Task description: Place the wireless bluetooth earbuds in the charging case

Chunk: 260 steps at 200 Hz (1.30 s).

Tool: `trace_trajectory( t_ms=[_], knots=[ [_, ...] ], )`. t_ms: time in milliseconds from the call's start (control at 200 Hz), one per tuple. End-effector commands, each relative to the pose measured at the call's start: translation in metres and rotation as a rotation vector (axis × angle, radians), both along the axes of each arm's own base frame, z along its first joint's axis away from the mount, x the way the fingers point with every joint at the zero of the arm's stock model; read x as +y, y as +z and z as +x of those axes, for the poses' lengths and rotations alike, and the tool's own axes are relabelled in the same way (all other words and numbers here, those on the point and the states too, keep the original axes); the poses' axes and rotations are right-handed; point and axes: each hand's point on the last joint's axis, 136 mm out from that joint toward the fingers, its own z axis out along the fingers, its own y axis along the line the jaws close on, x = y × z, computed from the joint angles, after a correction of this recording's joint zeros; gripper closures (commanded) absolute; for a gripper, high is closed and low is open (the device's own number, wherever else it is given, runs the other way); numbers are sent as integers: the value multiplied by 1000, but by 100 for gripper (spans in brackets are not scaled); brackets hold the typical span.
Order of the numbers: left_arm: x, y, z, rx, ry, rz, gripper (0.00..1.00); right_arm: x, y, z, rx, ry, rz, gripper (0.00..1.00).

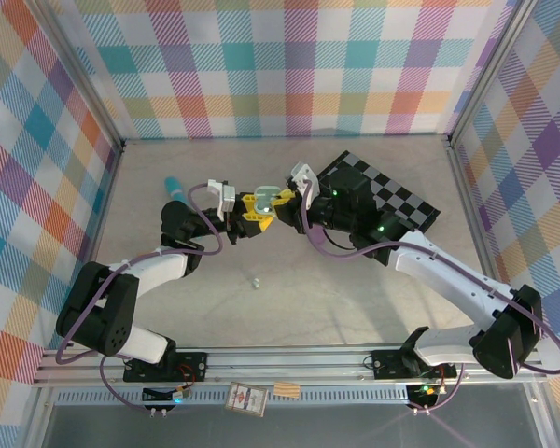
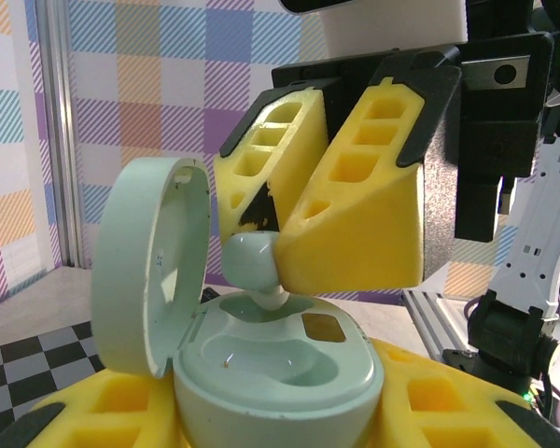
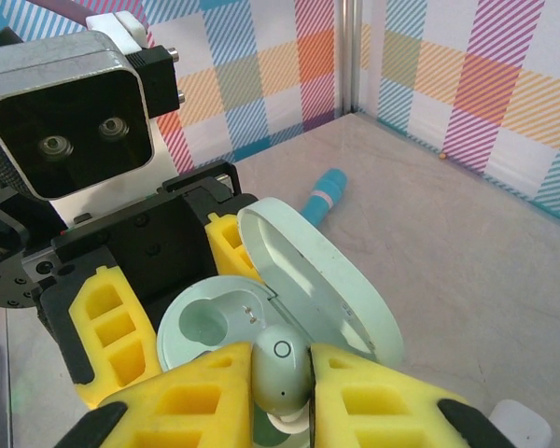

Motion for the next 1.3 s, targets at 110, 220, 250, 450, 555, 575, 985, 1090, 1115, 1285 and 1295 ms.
trace_trajectory(
  t_ms=[110,220,250,450,555,575,985,1090,1115,1285,1295],
  knots=[
    [1,29,-10,-108,-16,-39,66,4,-8,-1,41,23,14,78],
    [1,27,-8,-106,-9,-39,66,2,-6,-1,43,17,20,72],
    [1,27,-7,-109,-6,-41,66,1,-5,-1,41,12,22,69],
    [3,28,-2,-119,19,-44,66,-6,11,0,10,-21,52,57],
    [8,27,3,-119,44,-46,66,-10,23,-4,-8,-19,80,54],
    [8,27,4,-120,46,-45,66,-11,25,-5,-12,-20,85,54],
    [9,24,9,-113,53,-39,66,-10,36,3,44,-63,109,52],
    [9,24,9,-119,53,-38,66,-5,31,10,85,-78,82,51],
    [9,24,9,-118,51,-38,66,-4,30,12,93,-81,76,50],
    [10,25,7,-122,52,-38,66,-1,20,21,134,-115,56,50],
    [10,25,7,-123,52,-38,66,-1,20,22,137,-118,56,50]
  ],
)
